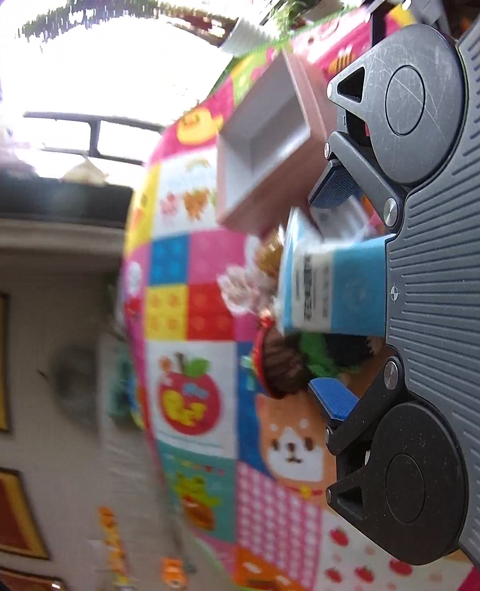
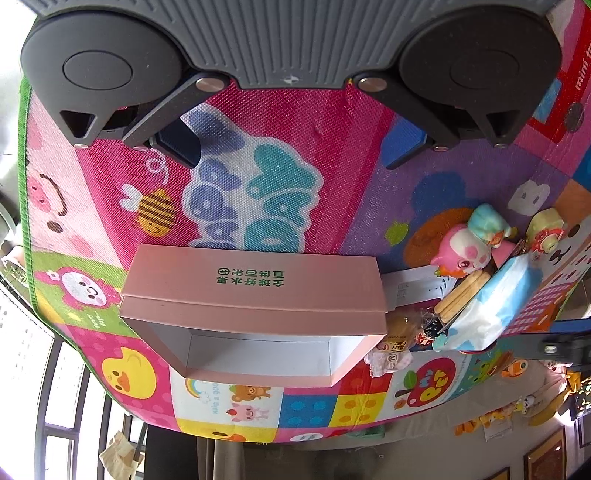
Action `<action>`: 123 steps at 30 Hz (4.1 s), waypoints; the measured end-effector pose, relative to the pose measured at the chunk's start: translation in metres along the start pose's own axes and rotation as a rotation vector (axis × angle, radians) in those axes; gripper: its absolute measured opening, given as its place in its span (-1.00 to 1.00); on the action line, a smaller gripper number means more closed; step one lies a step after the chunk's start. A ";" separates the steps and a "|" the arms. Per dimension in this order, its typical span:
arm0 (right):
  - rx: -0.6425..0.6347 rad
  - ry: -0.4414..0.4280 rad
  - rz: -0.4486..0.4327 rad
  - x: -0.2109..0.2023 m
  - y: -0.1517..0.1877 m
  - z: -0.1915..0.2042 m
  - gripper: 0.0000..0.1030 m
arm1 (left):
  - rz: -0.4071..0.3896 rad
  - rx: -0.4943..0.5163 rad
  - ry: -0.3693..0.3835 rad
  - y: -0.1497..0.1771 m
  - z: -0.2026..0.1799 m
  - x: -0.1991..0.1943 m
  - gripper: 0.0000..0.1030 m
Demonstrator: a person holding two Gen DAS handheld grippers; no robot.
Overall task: Organize objects
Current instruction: 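Grasp the blue pack with the left gripper while the right grasps the pink pig figurine, then drop the blue pack and pig figurine into the pink box with both grippers, then grasp the wooden sticks with the left gripper while the right grasps the yellow keychain toy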
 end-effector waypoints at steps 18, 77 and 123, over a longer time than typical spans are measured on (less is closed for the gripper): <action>-0.131 -0.226 -0.084 -0.009 -0.028 0.070 0.91 | 0.011 -0.124 0.061 0.047 0.030 -0.061 0.05; -0.008 0.071 -0.269 0.005 -0.099 -0.083 0.58 | 0.017 -0.361 -0.061 0.065 0.097 -0.048 -0.16; -0.286 -0.381 -0.079 -0.017 -0.008 0.131 0.77 | 0.047 -0.352 0.093 0.064 0.102 -0.074 -0.48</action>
Point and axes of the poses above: each gripper's, at about its wrist camera, not at the fingertips, and x roughly the way its jaws point, z to its left, y to its underside, the point moved 5 cm from there along x, roughly the way its jaws point, and after that the axes turned 9 degrees about z, right-handed, at the moved point
